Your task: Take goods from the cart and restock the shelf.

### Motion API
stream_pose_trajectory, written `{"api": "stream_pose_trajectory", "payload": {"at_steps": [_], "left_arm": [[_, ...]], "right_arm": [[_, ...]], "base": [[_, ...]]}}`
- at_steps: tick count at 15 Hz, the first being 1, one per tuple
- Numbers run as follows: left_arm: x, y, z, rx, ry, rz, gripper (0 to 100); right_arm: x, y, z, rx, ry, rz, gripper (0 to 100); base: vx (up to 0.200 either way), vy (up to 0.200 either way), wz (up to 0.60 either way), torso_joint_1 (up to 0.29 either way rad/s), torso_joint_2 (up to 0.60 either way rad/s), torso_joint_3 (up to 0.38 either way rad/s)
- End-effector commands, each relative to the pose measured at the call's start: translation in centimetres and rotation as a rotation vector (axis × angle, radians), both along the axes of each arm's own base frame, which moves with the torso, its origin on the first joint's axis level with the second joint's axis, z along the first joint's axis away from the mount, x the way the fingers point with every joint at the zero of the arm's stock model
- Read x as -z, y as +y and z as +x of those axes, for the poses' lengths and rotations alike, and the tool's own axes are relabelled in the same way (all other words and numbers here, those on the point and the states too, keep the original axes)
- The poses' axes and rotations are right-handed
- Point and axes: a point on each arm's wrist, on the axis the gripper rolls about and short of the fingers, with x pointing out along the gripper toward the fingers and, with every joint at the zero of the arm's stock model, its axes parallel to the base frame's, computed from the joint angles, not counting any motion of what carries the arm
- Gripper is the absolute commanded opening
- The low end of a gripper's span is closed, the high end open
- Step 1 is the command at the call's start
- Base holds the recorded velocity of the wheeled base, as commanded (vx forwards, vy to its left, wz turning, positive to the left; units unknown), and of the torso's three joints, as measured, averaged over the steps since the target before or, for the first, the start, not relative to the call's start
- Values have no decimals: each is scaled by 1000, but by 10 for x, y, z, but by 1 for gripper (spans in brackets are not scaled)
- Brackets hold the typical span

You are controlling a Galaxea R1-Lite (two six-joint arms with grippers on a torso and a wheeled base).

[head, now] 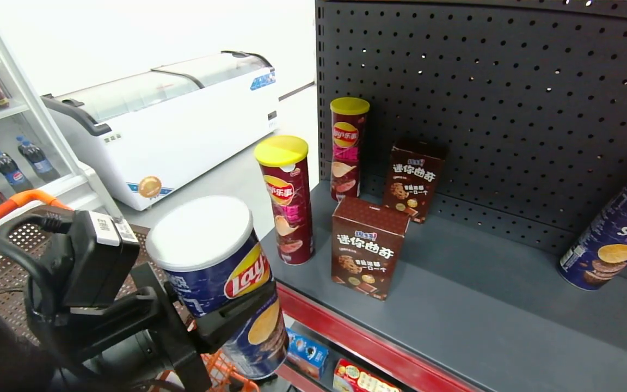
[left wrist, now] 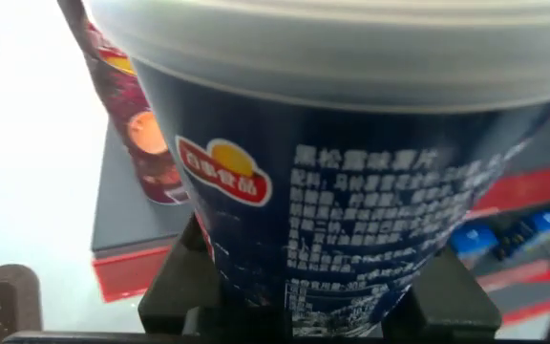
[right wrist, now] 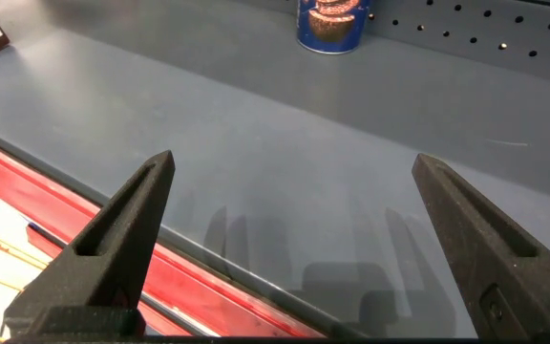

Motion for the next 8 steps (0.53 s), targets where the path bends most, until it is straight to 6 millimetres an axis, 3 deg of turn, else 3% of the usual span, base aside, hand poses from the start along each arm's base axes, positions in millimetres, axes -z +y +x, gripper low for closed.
{"api": "stream_pose_trajectory", "payload": {"at_steps": [1,8], "left_arm": [[-4,-1,-4,39,-9,-8,0],[-3,-11,-14,229,-1,-3,0]], "right_arm": [[0,0,0,-1,0,0,100],[0,0,0,-2,-1,0,100]], "base": [[0,0,0,0,0,0],[0,0,0,0,0,0]]}}
